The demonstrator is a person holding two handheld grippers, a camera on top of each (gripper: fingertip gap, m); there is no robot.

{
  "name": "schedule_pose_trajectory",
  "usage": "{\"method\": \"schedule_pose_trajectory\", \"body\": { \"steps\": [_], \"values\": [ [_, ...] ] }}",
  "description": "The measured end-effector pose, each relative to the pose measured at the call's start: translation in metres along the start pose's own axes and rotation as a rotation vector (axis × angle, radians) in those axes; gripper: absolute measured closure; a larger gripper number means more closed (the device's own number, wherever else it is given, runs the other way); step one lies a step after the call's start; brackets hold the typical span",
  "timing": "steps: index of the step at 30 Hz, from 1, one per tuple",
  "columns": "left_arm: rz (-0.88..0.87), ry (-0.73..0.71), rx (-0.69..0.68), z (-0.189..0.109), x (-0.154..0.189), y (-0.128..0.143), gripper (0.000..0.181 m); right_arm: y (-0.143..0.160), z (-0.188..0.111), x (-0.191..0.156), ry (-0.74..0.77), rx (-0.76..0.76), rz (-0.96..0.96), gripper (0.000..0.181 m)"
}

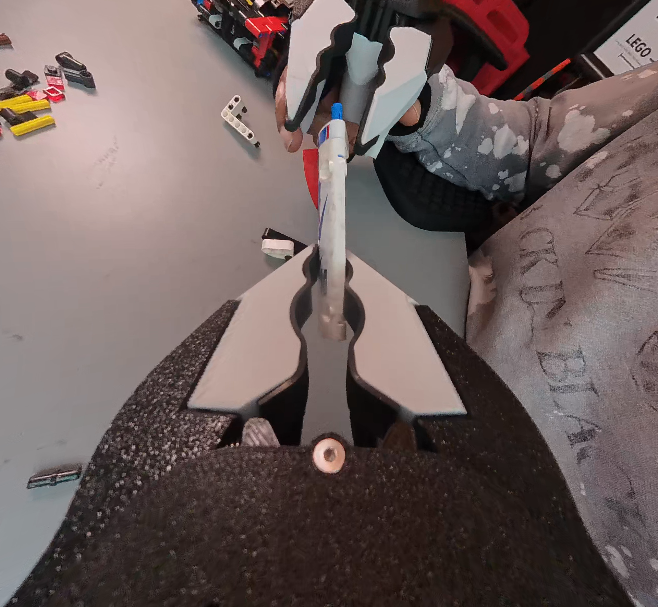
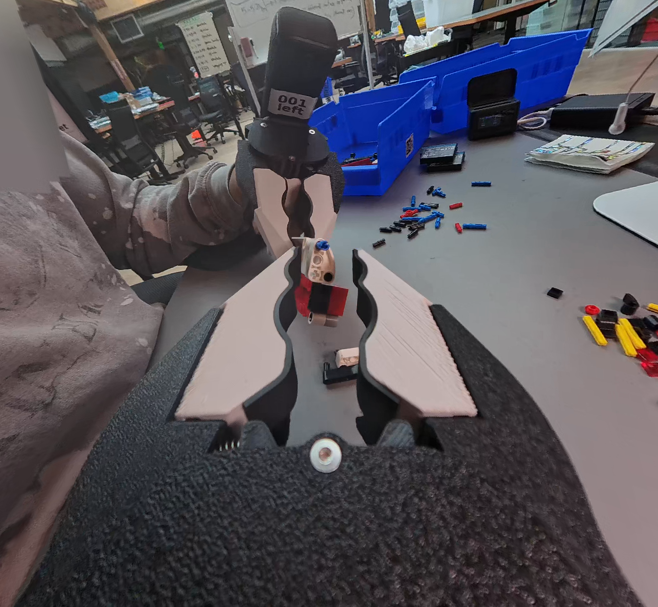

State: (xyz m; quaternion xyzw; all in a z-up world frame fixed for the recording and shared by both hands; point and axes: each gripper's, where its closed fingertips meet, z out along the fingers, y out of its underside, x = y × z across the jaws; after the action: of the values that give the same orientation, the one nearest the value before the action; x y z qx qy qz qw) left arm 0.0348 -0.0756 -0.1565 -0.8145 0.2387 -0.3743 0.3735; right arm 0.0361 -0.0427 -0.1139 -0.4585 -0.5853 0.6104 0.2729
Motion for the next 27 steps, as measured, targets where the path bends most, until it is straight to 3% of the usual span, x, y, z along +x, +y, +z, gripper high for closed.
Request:
{"method": "schedule_pose_trajectory", "body": {
  "steps": [2, 6, 9, 13, 27],
  "values": [
    [0.043, 0.010, -0.012, 0.001, 0.005, 0.002, 0.173, 0.009, 0.002, -0.010, -0.050, -0.056, -0.019, 0.164],
    [0.080, 0.014, -0.020, 0.002, 0.008, 0.003, 0.172, 0.007, 0.002, -0.020, -0.093, -0.045, -0.044, 0.165],
    [0.125, -0.009, -0.025, 0.007, 0.011, 0.001, 0.153, 0.011, 0.008, -0.024, -0.097, -0.059, -0.061, 0.165],
    [0.143, -0.002, -0.041, 0.017, 0.015, 0.004, 0.170, 0.019, 0.019, -0.034, -0.137, -0.079, -0.071, 0.166],
    [0.055, 0.050, 0.181, -0.003, 0.021, -0.034, 0.174, -0.026, 0.000, -0.027, -0.161, 0.155, 0.015, 0.167]
  ]
}}
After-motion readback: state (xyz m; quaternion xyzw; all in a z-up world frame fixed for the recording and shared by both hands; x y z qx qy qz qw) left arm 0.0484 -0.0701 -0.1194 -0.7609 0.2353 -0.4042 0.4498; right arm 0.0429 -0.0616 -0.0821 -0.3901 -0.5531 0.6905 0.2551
